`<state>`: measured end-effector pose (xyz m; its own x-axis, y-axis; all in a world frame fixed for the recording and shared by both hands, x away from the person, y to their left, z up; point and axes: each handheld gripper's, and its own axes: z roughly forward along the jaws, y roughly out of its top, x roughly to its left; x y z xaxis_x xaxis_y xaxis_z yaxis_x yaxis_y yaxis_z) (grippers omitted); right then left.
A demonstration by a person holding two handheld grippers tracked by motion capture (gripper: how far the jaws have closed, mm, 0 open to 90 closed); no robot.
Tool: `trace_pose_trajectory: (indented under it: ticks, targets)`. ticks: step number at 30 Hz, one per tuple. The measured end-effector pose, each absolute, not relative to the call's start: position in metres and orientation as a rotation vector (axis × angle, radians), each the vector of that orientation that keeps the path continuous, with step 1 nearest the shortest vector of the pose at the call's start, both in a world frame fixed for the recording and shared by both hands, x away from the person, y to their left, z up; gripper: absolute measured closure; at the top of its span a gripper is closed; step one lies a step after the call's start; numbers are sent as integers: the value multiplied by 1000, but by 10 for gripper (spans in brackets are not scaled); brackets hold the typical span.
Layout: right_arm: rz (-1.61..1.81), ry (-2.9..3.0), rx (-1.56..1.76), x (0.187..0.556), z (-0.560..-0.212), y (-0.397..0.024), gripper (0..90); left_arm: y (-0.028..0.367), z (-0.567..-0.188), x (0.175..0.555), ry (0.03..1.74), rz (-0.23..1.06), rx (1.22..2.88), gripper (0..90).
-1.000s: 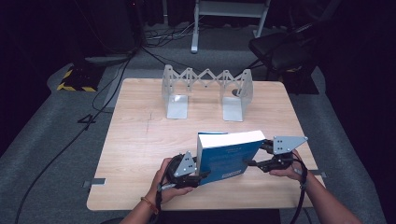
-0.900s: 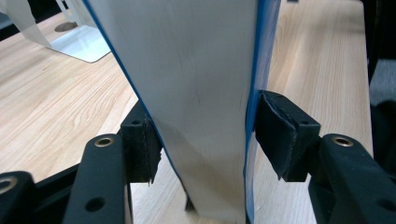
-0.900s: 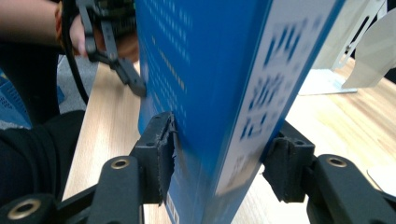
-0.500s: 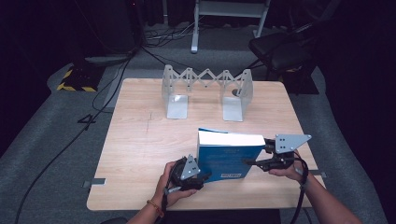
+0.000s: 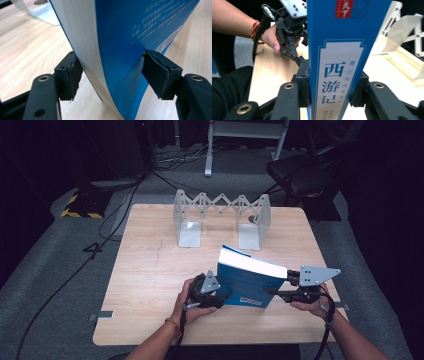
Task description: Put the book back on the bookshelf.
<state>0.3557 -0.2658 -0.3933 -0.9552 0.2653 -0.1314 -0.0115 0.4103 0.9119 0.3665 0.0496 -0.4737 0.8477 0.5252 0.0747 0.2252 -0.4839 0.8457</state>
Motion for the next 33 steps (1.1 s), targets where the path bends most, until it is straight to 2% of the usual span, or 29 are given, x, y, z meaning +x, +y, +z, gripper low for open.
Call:
trace_pose_trajectory:
  ticks: [8, 12, 16, 21, 24, 25, 33]
  targets:
    - [1577, 2368, 324, 364, -396, -279, 601, 42, -467, 380, 574, 398, 2019, 316]
    - [1581, 2362, 337, 367, -396, -278, 595, 55, -457, 376, 600, 438, 1969, 367]
    - [1574, 2351, 343, 366, -394, -273, 592, 67, -455, 372, 619, 444, 1997, 345]
    - [1563, 2342, 376, 369, -389, -263, 589, 99, -461, 356, 662, 466, 2115, 314]
    - [1553, 2349, 388, 371, -388, -260, 593, 119, -469, 345, 679, 421, 2146, 277]
    - [1576, 2367, 383, 373, -388, -261, 600, 130, -476, 340, 716, 393, 2180, 239]
    - [1565, 2369, 360, 368, -389, -265, 609, 155, -495, 343, 863, 280, 2208, 202]
